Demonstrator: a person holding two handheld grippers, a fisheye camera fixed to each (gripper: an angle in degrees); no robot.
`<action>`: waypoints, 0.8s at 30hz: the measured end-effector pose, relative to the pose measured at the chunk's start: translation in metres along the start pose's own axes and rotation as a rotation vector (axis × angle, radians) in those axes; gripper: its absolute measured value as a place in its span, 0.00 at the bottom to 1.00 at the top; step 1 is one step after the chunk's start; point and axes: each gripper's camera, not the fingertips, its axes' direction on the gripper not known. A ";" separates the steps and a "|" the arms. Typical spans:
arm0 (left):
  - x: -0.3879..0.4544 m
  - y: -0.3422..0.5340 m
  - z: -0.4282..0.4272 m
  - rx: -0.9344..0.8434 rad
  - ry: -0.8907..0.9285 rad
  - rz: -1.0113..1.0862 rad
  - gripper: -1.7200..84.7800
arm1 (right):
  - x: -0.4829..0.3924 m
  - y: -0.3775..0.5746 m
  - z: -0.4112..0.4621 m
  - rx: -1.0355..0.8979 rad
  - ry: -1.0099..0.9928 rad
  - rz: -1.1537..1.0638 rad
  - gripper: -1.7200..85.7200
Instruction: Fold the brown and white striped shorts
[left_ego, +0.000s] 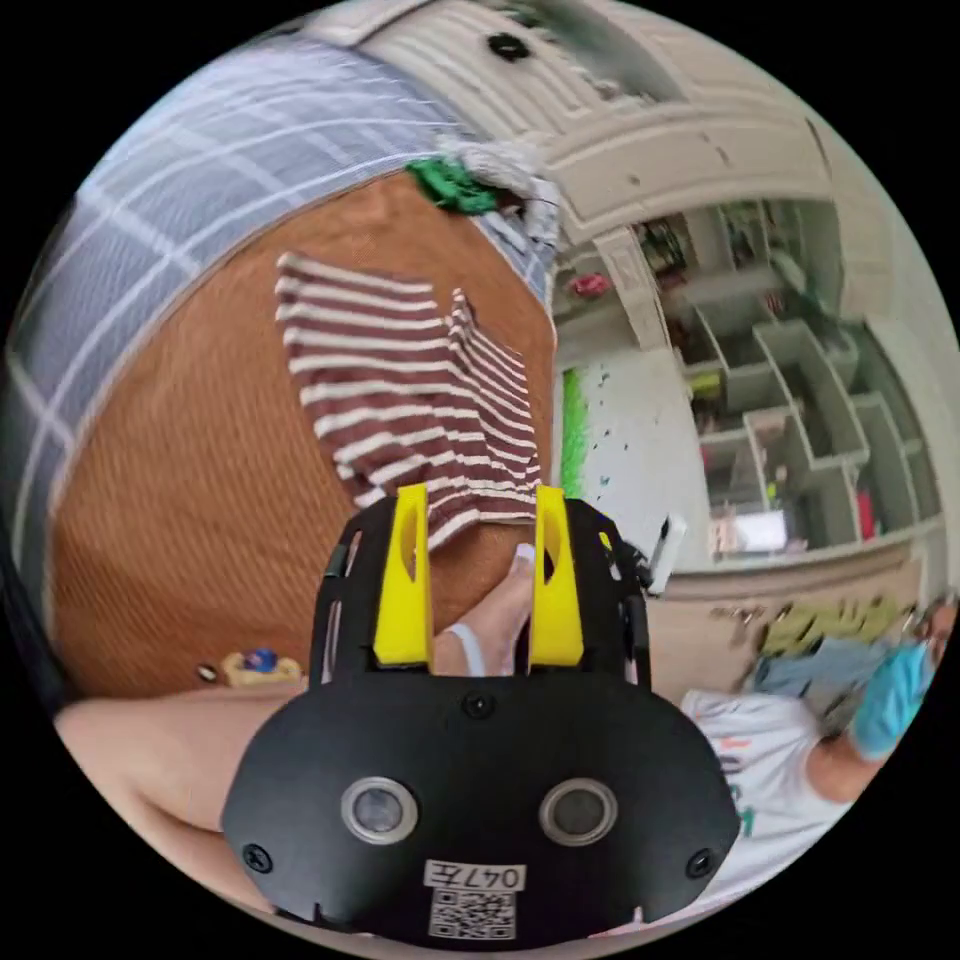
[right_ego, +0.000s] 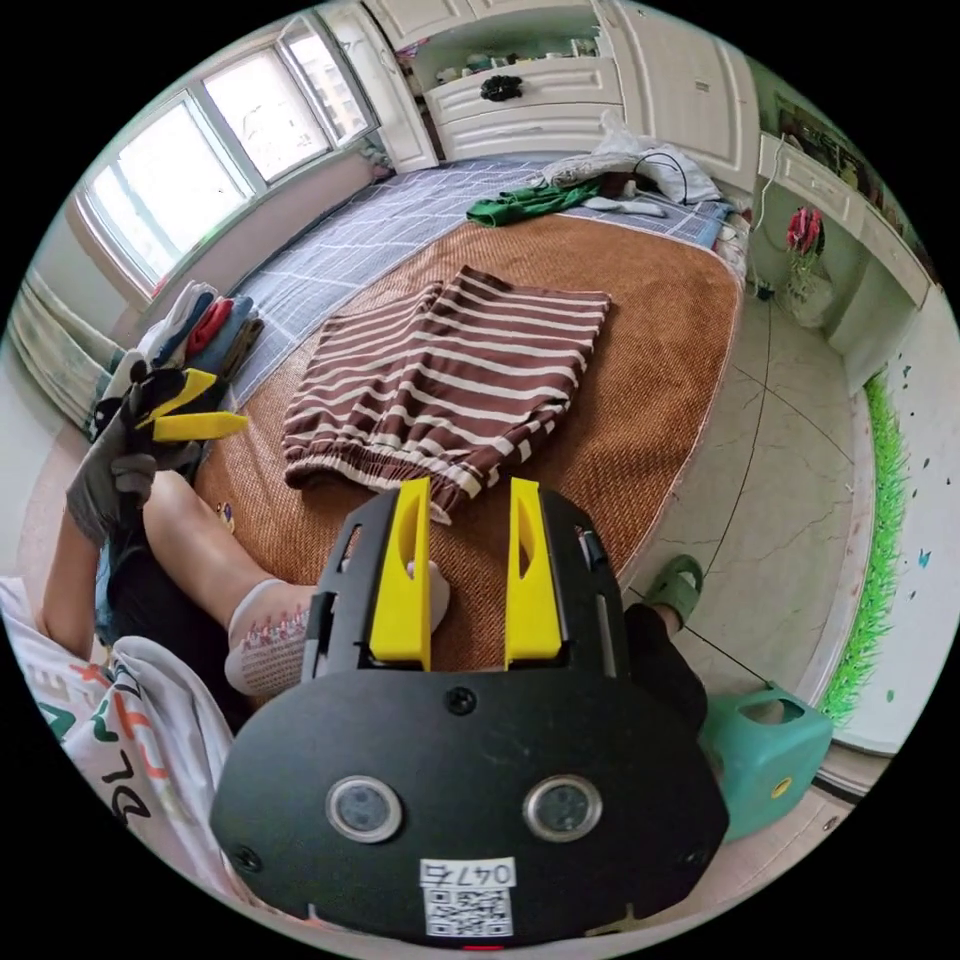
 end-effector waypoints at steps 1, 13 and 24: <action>-0.012 0.001 0.003 0.006 0.006 -0.039 0.22 | 0.007 0.000 0.005 -0.015 -0.022 0.016 0.11; -0.115 0.007 0.004 0.057 -0.049 -0.242 0.19 | 0.066 0.015 0.040 -0.062 -0.296 0.204 0.05; -0.015 0.043 -0.148 0.275 0.275 0.260 0.05 | 0.028 0.021 -0.126 0.389 -0.413 -0.050 0.02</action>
